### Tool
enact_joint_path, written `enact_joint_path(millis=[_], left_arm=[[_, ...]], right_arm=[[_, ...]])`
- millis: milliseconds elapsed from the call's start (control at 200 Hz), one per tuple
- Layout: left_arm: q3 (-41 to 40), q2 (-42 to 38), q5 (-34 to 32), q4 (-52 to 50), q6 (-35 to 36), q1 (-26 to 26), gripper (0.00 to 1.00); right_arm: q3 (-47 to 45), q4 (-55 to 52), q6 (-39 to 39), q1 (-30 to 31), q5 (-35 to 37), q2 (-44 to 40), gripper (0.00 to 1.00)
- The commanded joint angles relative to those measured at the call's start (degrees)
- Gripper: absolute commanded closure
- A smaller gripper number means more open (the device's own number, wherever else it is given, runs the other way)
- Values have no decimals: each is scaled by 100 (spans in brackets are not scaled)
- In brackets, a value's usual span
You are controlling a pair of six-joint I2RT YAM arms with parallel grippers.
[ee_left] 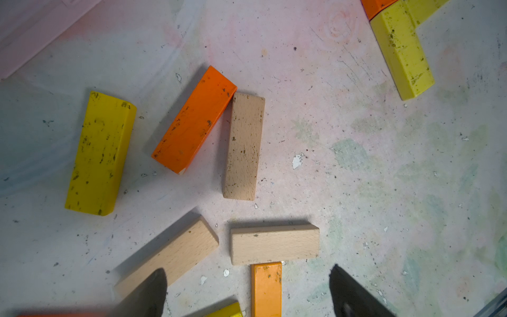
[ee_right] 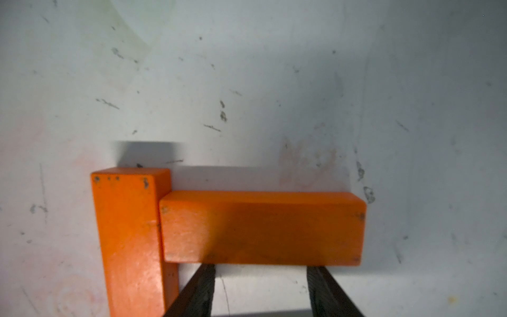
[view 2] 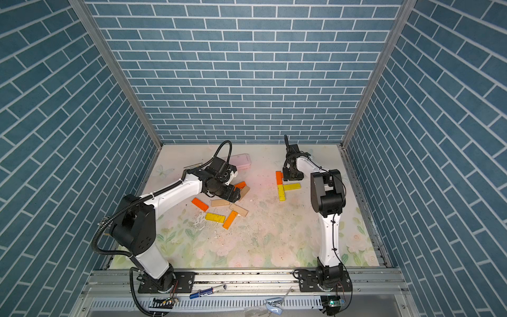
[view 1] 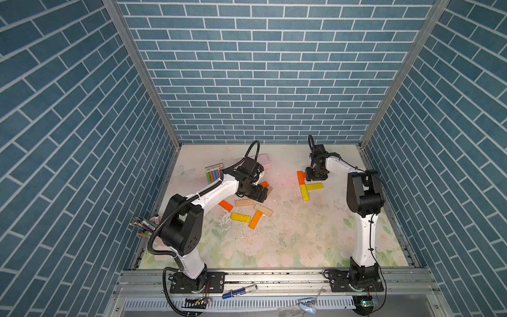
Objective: Assemble the number 6 with building blocks
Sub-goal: Adjust the building block at the center of the board.
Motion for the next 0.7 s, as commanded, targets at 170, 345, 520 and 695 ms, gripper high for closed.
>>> enact_joint_path(millis=[170, 345, 520, 695], left_arm=[[86, -76, 36, -29, 9, 19, 7], [85, -76, 36, -27, 11, 18, 7], [80, -72, 41, -29, 4, 22, 7], [88, -57, 43, -26, 5, 16, 7]], right_arm=[[53, -128, 209, 12, 43, 312, 44], [69, -111, 226, 13, 35, 362, 44], [89, -112, 243, 12, 48, 383, 44], [105, -127, 253, 12, 49, 400, 44]])
